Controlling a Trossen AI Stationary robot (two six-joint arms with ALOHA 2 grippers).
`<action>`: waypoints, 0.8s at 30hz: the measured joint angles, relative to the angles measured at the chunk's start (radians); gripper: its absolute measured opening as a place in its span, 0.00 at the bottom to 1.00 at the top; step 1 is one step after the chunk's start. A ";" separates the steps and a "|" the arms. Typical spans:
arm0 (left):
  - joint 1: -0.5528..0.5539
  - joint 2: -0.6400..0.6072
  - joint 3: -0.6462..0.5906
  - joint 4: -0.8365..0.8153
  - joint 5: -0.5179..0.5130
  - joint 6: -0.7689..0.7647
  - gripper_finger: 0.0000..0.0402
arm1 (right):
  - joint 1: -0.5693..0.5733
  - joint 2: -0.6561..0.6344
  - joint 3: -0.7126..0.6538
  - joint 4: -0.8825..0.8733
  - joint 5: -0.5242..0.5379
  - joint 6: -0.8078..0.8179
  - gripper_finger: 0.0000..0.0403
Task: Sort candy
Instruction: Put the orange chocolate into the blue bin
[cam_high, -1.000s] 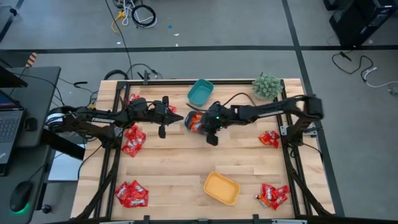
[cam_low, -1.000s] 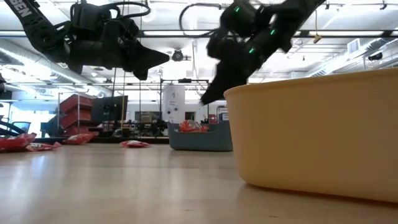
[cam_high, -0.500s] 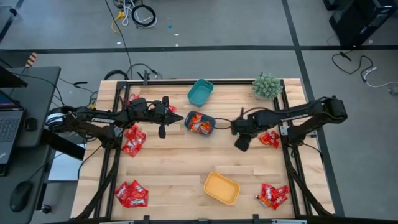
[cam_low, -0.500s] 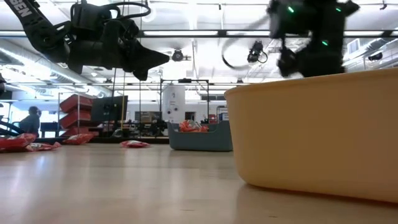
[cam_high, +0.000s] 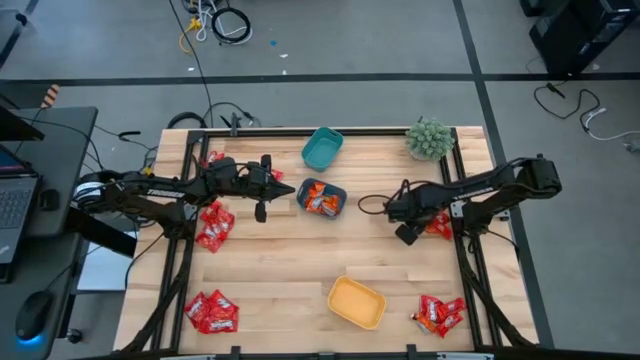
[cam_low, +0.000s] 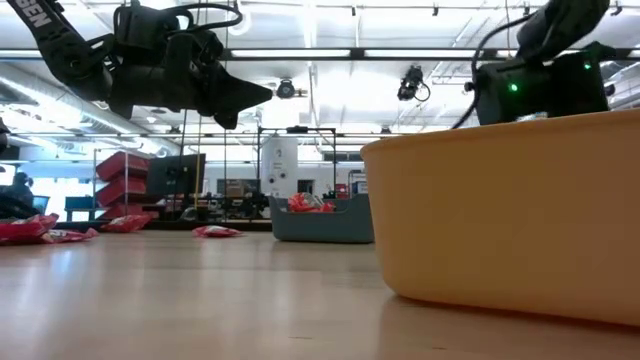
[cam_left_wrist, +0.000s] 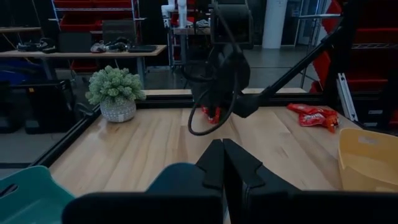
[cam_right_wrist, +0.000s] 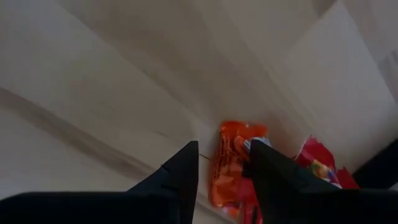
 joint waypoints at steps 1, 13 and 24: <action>0.000 0.000 0.000 0.000 0.000 0.000 0.00 | 0.000 0.000 -0.007 0.001 0.000 0.000 0.33; 0.000 0.000 0.000 0.000 0.000 -0.009 0.00 | 0.000 0.001 -0.032 0.041 -0.045 -0.064 0.10; 0.000 0.000 0.001 0.000 -0.002 -0.008 0.00 | -0.008 0.002 0.132 0.196 -0.029 -0.256 0.01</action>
